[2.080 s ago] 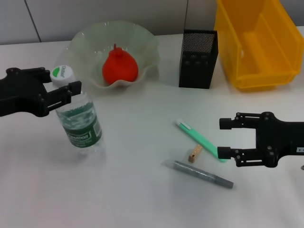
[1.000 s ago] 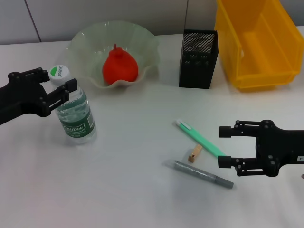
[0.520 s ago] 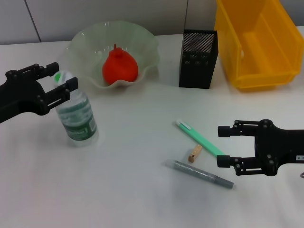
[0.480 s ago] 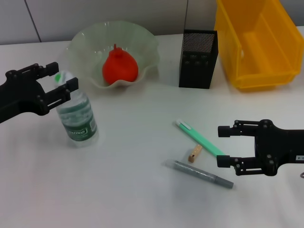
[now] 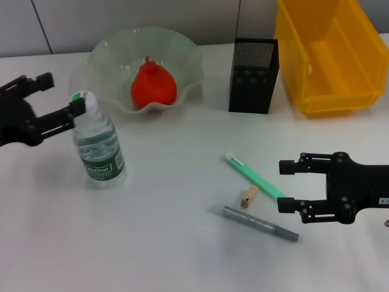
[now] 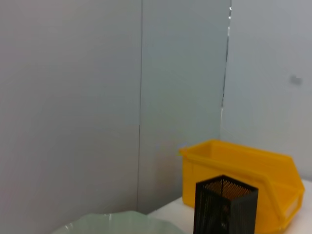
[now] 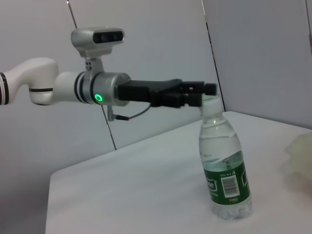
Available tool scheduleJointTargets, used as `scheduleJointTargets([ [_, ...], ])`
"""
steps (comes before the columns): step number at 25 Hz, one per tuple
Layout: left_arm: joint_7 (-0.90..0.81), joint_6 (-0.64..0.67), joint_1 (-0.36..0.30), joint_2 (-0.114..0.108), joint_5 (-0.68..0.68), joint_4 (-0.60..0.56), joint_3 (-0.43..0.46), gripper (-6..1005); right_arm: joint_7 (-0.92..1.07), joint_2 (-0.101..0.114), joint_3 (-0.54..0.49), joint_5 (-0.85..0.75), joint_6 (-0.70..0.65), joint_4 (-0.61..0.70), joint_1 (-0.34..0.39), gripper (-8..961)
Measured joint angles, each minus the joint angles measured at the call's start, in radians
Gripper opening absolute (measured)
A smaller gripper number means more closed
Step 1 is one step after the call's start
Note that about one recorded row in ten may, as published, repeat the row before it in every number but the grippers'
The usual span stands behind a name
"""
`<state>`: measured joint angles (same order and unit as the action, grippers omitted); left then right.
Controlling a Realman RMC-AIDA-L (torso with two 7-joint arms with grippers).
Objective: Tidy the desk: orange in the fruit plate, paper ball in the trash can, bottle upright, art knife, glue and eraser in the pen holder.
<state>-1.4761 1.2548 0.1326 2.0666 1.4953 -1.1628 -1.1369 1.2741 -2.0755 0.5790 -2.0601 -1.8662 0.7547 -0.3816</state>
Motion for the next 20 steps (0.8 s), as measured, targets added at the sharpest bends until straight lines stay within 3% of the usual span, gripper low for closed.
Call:
scheduleJointTargets([
  [5, 0.034, 0.203, 0.011, -0.014, 0.020, 0.084, 0.145, 814, 0.024, 0.002, -0.005, 0.003, 0.001, 0.022, -0.001, 752],
  [6, 0.066, 0.281, 0.017, -0.031, 0.046, 0.144, 0.180, 814, 0.056, 0.002, -0.005, 0.004, 0.001, 0.050, -0.003, 752],
  [7, 0.066, 0.281, 0.017, -0.031, 0.046, 0.144, 0.180, 814, 0.056, 0.002, -0.005, 0.004, 0.001, 0.050, -0.003, 752],
  [11, 0.160, 0.386, 0.026, -0.072, 0.089, 0.302, 0.194, 815, 0.158, 0.001, 0.004, 0.002, 0.001, 0.145, -0.015, 752],
  [17, 0.236, 0.401, 0.022, -0.076, 0.110, 0.370, 0.196, 815, 0.463, 0.029, 0.082, -0.036, -0.007, 0.349, -0.071, 752],
  [20, 0.274, 0.407, 0.022, -0.070, 0.148, 0.388, 0.195, 815, 0.635, 0.044, 0.131, -0.135, -0.003, 0.459, -0.129, 752],
])
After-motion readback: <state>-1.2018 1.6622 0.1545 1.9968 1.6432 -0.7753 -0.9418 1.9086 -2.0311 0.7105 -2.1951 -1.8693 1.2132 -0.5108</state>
